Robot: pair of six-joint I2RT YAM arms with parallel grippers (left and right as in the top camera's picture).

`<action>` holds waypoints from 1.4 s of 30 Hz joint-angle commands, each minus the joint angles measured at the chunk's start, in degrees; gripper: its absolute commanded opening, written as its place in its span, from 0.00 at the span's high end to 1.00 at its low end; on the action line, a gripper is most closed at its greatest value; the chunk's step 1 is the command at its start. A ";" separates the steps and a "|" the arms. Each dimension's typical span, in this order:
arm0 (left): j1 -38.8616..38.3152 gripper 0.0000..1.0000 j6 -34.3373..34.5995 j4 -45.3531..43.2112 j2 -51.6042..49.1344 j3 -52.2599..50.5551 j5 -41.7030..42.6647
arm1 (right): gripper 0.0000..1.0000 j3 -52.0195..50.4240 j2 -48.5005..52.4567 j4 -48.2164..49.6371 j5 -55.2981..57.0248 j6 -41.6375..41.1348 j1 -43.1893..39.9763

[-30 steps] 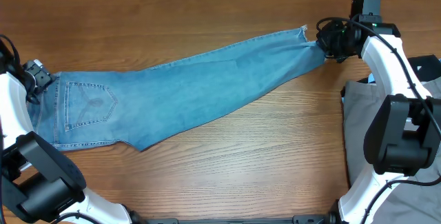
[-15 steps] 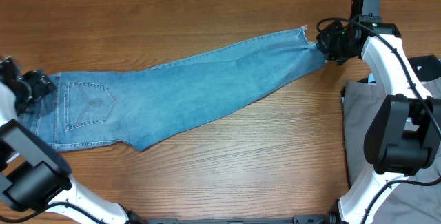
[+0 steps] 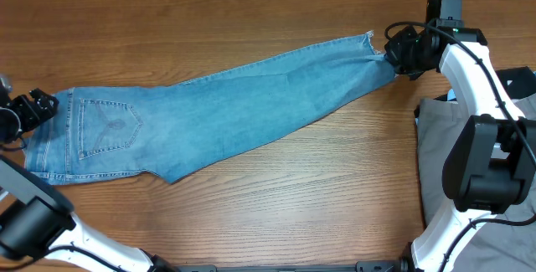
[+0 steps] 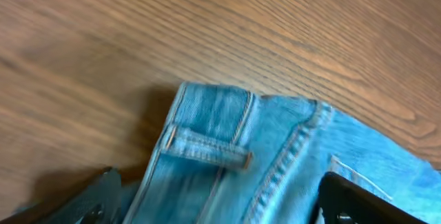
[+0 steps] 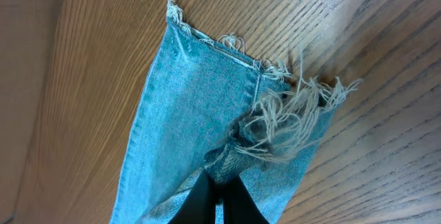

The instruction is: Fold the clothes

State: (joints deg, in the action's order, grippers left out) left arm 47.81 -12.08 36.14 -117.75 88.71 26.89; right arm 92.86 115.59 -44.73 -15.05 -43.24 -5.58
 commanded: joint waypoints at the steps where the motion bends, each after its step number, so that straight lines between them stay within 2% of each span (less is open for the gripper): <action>1: -0.50 0.07 -0.96 -1.92 -4.57 1.05 3.63 | 0.96 0.07 0.22 -0.52 -0.04 0.15 -0.15; 5: -0.50 0.15 -0.55 -4.44 -6.67 1.05 3.63 | 0.96 0.07 0.22 -1.07 -0.04 0.20 -0.15; 9: -0.59 0.13 -0.57 -6.29 -6.78 1.05 4.59 | 0.96 0.07 0.22 -1.20 -0.04 0.17 -0.15; 10: -0.66 0.15 -0.57 -6.43 -6.80 1.05 4.83 | 0.96 0.07 0.22 -1.20 -0.02 0.17 -0.15; 11: -0.74 0.21 -0.57 -6.43 -6.80 1.05 5.05 | 0.96 0.07 0.22 -1.20 -0.04 0.15 -0.15; 16: -0.92 0.80 -0.55 -5.03 -6.60 1.05 8.55 | 0.96 0.07 0.22 -1.25 -0.04 0.17 -0.15; 18: -0.66 0.95 -0.50 -3.65 -6.25 1.09 10.23 | 0.96 0.09 0.20 -1.01 -0.04 0.35 -0.15; 26: 3.45 0.96 2.93 4.04 0.85 1.79 9.94 | 0.96 0.11 0.20 -2.29 0.00 6.38 -0.15; 32: 7.30 0.96 3.82 11.56 9.77 1.79 1.64 | 0.96 0.20 0.15 -2.99 0.02 6.62 -0.15; 38: 10.27 0.96 7.02 18.21 16.90 1.79 -0.57 | 0.96 0.22 0.15 -4.13 3.37 7.56 -0.15; 42: 10.34 0.96 10.12 25.03 18.71 1.79 -7.91 | 0.96 0.22 0.15 -3.80 3.85 8.83 -0.15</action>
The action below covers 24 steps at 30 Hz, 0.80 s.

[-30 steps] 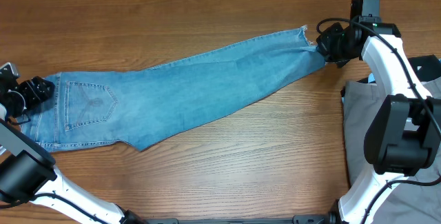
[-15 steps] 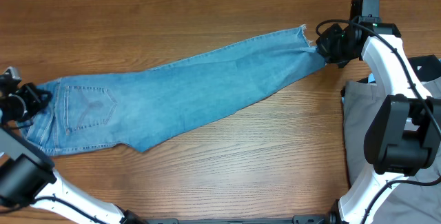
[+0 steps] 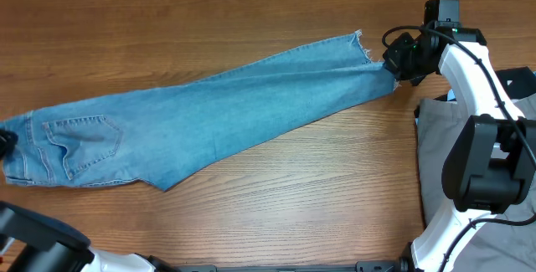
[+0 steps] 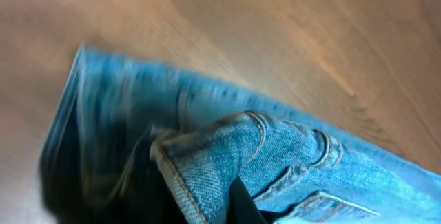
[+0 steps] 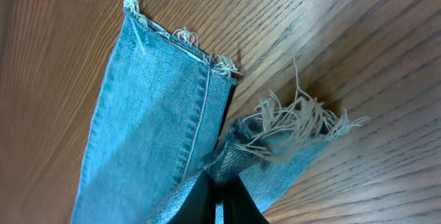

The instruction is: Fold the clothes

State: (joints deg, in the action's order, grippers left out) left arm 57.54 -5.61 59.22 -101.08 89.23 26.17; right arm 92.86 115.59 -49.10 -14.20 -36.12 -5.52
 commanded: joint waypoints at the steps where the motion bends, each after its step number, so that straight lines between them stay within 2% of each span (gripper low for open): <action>1: 0.61 0.96 3.98 3.56 2.03 1.25 -8.37 | 0.96 0.22 0.15 0.83 2.99 2.03 -0.22; 5: 0.57 0.92 5.57 7.04 1.99 0.96 -14.69 | 0.96 0.22 0.15 2.51 2.51 3.17 -0.22; 7: 0.57 0.83 6.05 7.13 1.97 0.81 -15.26 | 0.96 0.22 0.15 3.91 0.96 4.90 -0.22; 9: 0.57 0.80 6.03 7.43 1.97 0.76 -15.34 | 0.96 0.22 0.15 4.76 -0.17 4.87 -0.22; 13: 0.39 0.64 6.03 7.02 1.97 0.74 -15.28 | 0.96 0.22 0.15 5.14 -0.46 4.66 -0.22; 16: -0.02 0.44 5.38 4.94 1.95 0.66 -15.19 | 0.96 0.22 0.15 5.11 -0.37 4.66 -0.28; 20: -0.20 0.27 4.50 0.68 0.94 -1.14 -15.87 | 0.96 0.22 0.15 5.05 0.63 4.68 -0.61; 22: -0.20 0.23 4.46 -2.86 -0.50 -2.84 -14.47 | 0.95 0.22 0.15 5.07 0.63 4.68 -0.72; 24: -0.24 0.23 3.06 -6.97 -2.71 -4.22 -10.08 | 0.95 0.22 0.15 5.09 0.63 4.68 -0.72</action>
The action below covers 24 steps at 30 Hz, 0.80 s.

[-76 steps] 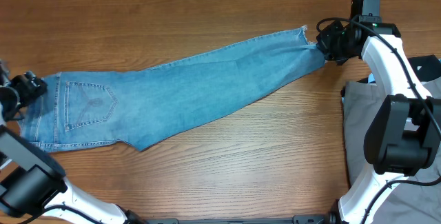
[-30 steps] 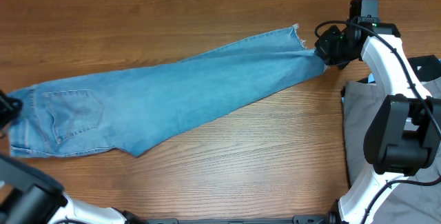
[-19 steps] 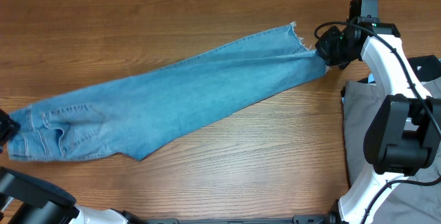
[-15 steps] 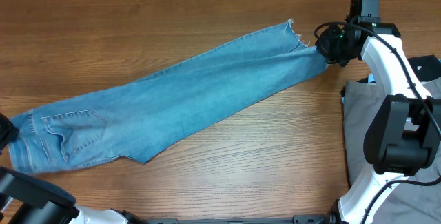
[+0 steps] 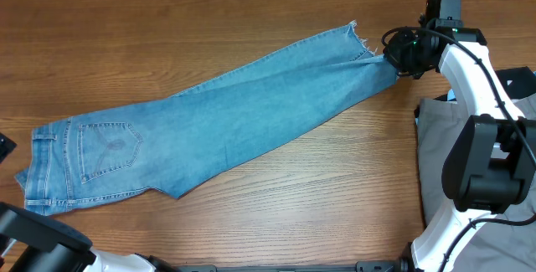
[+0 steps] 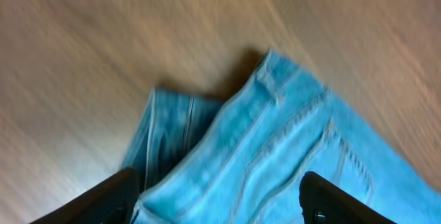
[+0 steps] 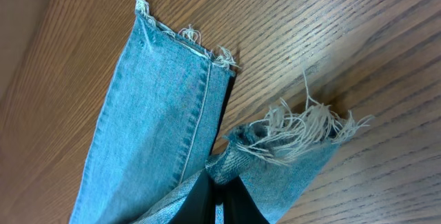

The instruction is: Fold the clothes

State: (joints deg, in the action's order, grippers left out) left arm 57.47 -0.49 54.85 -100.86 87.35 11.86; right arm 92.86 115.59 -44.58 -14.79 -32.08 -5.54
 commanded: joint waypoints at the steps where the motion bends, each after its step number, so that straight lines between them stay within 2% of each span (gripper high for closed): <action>1: -0.17 0.28 -3.52 -4.31 -4.31 -2.71 6.60 | 0.95 0.22 0.15 0.55 1.20 0.63 -0.70; 2: -0.17 0.31 -4.07 -5.77 -5.86 -2.75 8.48 | 0.95 0.22 0.15 0.50 1.20 0.63 -0.68; 7: -0.22 0.31 -5.09 -14.19 -13.16 -2.73 18.38 | 0.95 0.20 0.15 -0.09 1.20 0.63 -0.68; 10: -0.42 0.25 -5.07 -19.32 -16.57 -2.73 24.22 | 0.95 0.20 0.15 -0.52 1.20 0.63 -0.68; 18: -3.28 0.20 -4.61 -27.50 -22.69 -2.73 26.32 | 0.95 0.20 0.15 -1.42 1.22 0.63 -0.68; 21: -4.76 0.26 -4.66 -27.93 -24.59 -2.73 26.12 | 0.95 0.20 0.15 -1.62 1.22 0.63 -0.68; 24: -5.73 0.37 -4.63 -28.00 -25.64 -2.73 24.11 | 0.94 0.20 0.15 -2.27 1.22 0.63 -0.68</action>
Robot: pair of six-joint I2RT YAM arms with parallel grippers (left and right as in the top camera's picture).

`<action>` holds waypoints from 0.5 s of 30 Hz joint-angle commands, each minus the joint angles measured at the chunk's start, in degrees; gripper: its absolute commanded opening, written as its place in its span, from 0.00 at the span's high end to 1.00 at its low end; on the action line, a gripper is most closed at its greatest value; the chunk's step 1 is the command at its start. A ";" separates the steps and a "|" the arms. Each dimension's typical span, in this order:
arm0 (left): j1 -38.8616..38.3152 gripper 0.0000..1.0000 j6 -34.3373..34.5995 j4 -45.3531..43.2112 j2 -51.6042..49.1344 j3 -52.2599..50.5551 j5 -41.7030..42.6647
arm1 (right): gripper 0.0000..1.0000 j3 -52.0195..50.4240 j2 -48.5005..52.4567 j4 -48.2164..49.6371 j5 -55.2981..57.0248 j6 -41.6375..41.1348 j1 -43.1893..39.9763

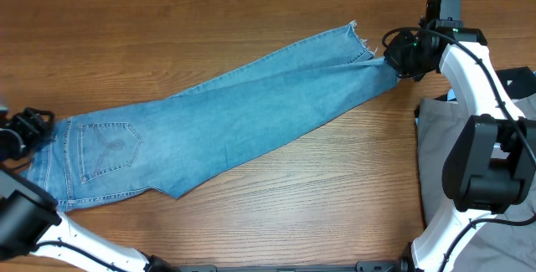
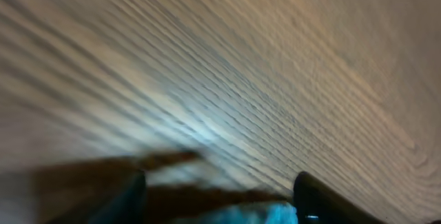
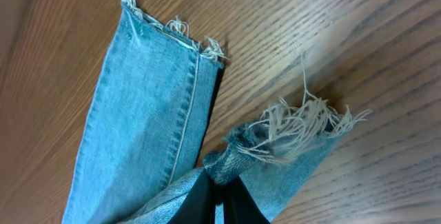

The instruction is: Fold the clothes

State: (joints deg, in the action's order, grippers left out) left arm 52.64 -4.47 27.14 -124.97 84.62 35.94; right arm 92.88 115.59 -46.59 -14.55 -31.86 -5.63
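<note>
Light blue jeans (image 1: 218,117) lie flat and diagonal on the wooden table, waist and back pocket (image 1: 105,146) at the lower left, frayed hems (image 3: 296,124) at the upper right. My right gripper (image 1: 394,54) is shut on one frayed hem (image 3: 220,182), bunching the denim. My left gripper (image 1: 38,125) sits at the far corner of the waistband, open. Its wrist view is blurred; the fingers (image 2: 324,196) stand wide apart with a sliver of denim (image 2: 255,214) low between them.
A grey garment (image 1: 435,155) lies at the right edge under the right arm. A cardboard wall runs along the far side of the table (image 1: 293,197).
My left gripper, open and almost off the left edge before, is now at the waistband's far corner, still open. The jeans and my right gripper have hardly moved.
My left gripper was open over the waistband while the right held the hem. Then the left was shut on the waistband, farther left, with the jeans stretched. Then it had let go and the jeans lay flat. Now it is back at the waist.
</note>
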 commanded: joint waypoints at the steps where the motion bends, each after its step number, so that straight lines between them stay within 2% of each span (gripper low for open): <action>1: -0.96 0.42 -0.66 -0.37 -1.57 0.00 -0.35 | 0.95 0.17 0.15 -0.42 0.98 0.42 -0.59; 3: -0.96 0.57 -0.63 -0.63 -1.55 0.07 -0.31 | 0.95 0.17 0.15 -0.50 0.96 0.42 -0.59; 4: -0.92 0.69 -0.63 -0.42 -1.55 0.24 -0.17 | 0.95 0.17 0.15 -0.50 0.96 0.42 -0.59; 6: -0.46 0.82 -0.66 0.50 -1.55 0.90 1.31 | 0.95 0.17 0.15 -0.52 0.96 0.42 -0.59; 9: 0.74 0.92 -0.68 2.43 -1.20 2.45 4.15 | 0.95 0.17 0.15 -0.44 0.98 0.48 -0.59; 11: 1.70 0.96 -0.66 4.52 -0.55 4.00 6.69 | 0.94 0.17 0.15 -0.42 0.98 0.85 -0.59; 15: 3.52 0.96 -0.66 11.87 1.86 7.93 10.67 | 0.95 0.24 0.15 -0.46 1.03 4.20 -0.59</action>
State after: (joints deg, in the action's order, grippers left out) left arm 54.17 -4.67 36.53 -125.71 88.66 42.06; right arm 92.86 115.59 -47.18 -14.41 -30.65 -5.65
